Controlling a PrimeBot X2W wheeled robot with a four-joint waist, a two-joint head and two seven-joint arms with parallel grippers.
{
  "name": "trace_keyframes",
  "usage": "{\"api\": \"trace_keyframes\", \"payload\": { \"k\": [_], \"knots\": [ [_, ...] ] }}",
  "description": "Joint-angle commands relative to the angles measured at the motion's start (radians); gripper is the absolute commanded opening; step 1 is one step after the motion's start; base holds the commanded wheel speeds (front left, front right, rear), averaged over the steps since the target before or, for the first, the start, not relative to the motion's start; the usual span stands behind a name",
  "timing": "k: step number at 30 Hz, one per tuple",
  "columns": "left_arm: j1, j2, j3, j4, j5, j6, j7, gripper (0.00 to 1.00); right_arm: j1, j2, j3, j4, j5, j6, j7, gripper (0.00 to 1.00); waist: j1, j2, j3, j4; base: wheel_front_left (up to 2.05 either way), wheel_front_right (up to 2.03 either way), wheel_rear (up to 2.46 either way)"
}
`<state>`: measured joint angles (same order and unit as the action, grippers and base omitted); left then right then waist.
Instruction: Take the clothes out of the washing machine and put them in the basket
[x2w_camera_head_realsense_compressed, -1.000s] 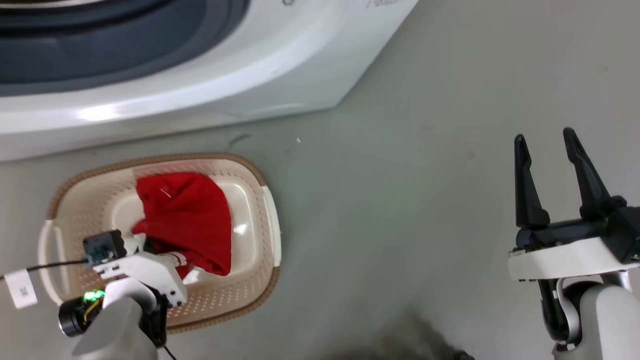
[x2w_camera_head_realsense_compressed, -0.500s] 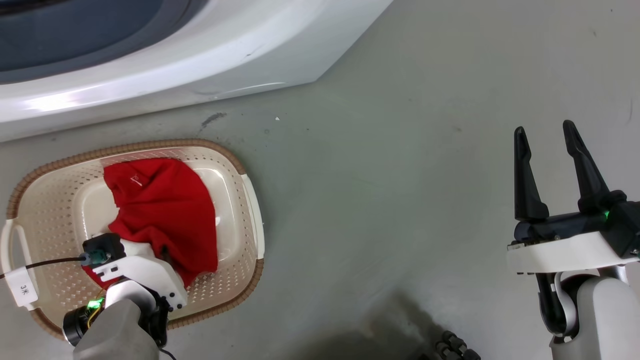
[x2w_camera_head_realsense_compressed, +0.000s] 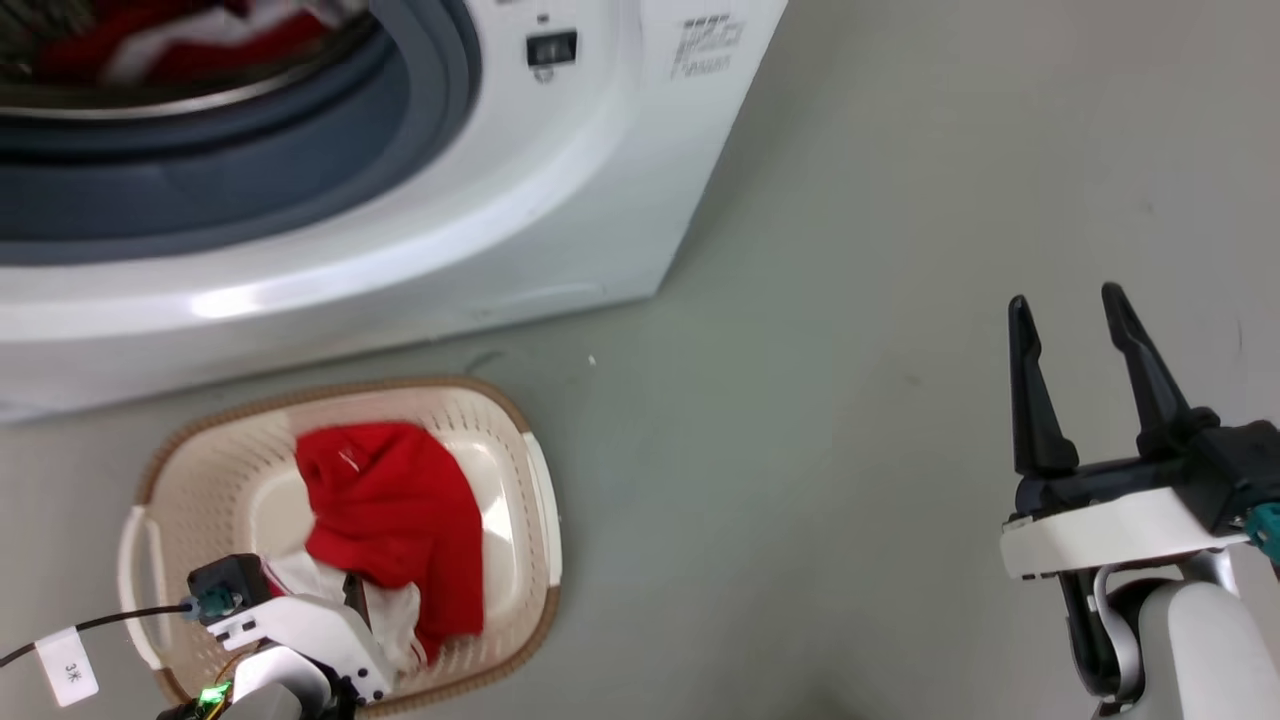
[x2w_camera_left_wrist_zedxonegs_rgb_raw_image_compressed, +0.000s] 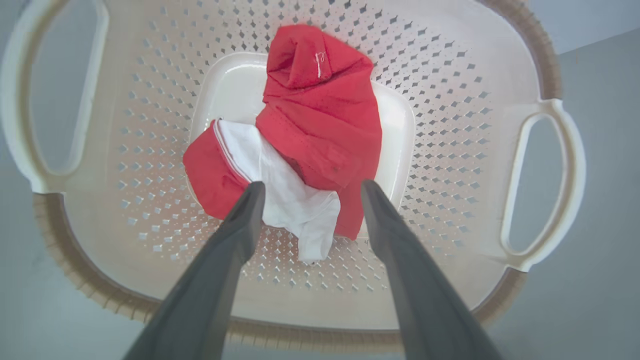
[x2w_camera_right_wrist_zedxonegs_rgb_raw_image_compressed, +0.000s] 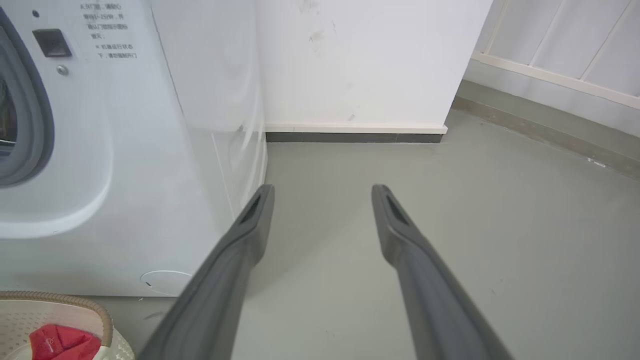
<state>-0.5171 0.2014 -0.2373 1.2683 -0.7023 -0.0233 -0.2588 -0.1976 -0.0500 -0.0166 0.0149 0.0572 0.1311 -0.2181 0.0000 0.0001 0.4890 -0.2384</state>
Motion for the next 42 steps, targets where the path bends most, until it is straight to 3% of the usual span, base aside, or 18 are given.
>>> {"api": "trace_keyframes", "payload": {
  "k": [1,9,17,25,32,42],
  "knots": [
    [0.016,0.0,0.006,-0.02,0.009,0.004,-0.007,1.0,0.018,-0.001,0.002,-0.002,-0.005,-0.001,0.005,1.0,0.0,-0.0001,-0.086,0.02,0.0,0.0,0.0],
    [0.116,0.007,0.087,-0.297,0.105,0.057,-0.007,1.0,0.064,0.0,0.003,-0.015,-0.014,-0.001,0.033,1.0,0.0,-0.0001,-0.192,0.069,0.0,0.0,0.0],
    [0.213,-0.021,0.18,-0.555,0.228,0.077,-0.007,1.0,0.104,0.0,-0.002,-0.037,-0.021,-0.001,0.06,1.0,0.0,-0.0001,-0.247,0.109,0.0,0.0,0.0],
    [0.247,-0.042,0.25,-0.817,0.355,0.058,-0.007,1.0,0.128,0.0,-0.007,-0.062,-0.012,-0.001,0.073,1.0,0.0,-0.0001,-0.258,0.12,0.0,0.0,0.0],
    [0.118,0.01,0.237,-0.817,0.396,0.031,0.014,1.0,0.114,-0.001,0.013,-0.056,0.007,-0.001,0.062,1.0,0.0,-0.0001,-0.215,0.073,0.0,0.0,0.0],
    [-0.184,0.146,0.213,-0.691,0.411,-0.022,0.21,1.0,0.059,0.0,0.039,-0.003,0.072,-0.001,0.006,1.0,0.0,-0.0001,-0.062,-0.049,0.0,0.0,0.0]
  ]
}}
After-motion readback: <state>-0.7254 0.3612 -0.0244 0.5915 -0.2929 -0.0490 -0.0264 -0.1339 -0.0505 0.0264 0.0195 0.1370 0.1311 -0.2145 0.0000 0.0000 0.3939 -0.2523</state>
